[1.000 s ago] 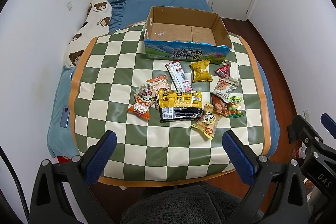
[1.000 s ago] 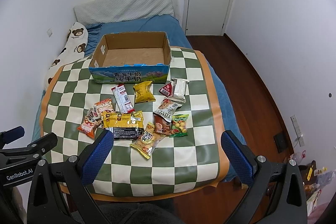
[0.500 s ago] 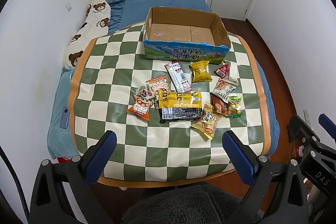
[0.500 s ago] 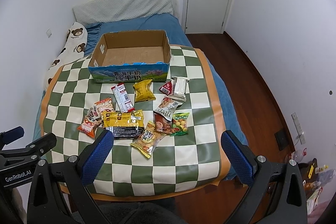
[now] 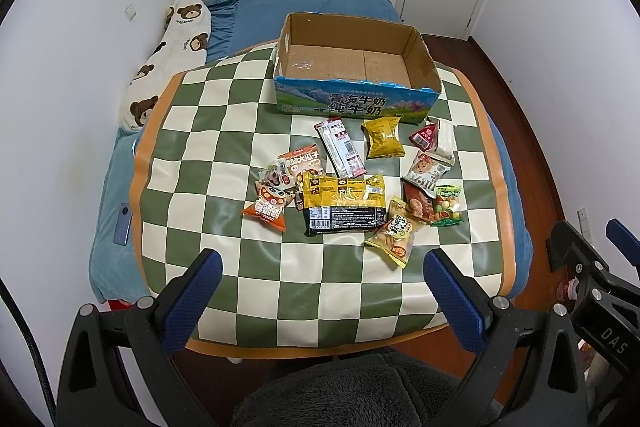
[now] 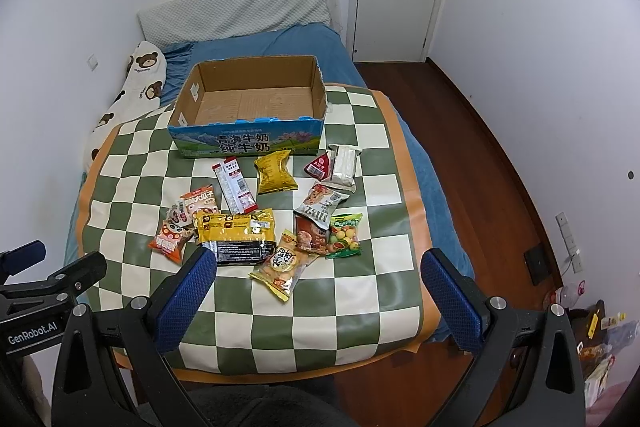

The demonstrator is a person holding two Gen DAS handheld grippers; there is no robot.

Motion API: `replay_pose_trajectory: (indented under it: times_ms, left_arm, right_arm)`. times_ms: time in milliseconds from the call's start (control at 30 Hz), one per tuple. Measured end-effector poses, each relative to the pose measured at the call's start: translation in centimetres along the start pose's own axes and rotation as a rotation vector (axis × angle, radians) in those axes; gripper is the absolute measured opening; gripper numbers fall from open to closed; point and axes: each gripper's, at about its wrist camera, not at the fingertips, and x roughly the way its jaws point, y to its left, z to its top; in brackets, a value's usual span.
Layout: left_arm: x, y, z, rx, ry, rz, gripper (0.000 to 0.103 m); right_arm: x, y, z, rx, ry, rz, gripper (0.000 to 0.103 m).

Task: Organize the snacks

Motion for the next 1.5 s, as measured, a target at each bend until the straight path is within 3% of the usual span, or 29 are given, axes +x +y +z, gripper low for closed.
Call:
replay_pose_trajectory:
  times_ms: [1100,1267,1500]
  left_arm:
    - [0.6,0.4,0.6,-0.005,0.004,-0.002,0.103]
    - [3.0,1.2,1.8,-0.026,0.024,0.021,0.103]
    - [11.0,4.3,4.1,-0.095,0.082,0.078,0.103]
  right_arm:
    - [1.1,0.6,1.1,0.012,0.014,0.012,0.103]
    - [3.8,0.0,1.2,0.036,0.046,0.020,0.103]
    - [12.9,-0.2,0.7,0.098,0.211,0.143,0.103]
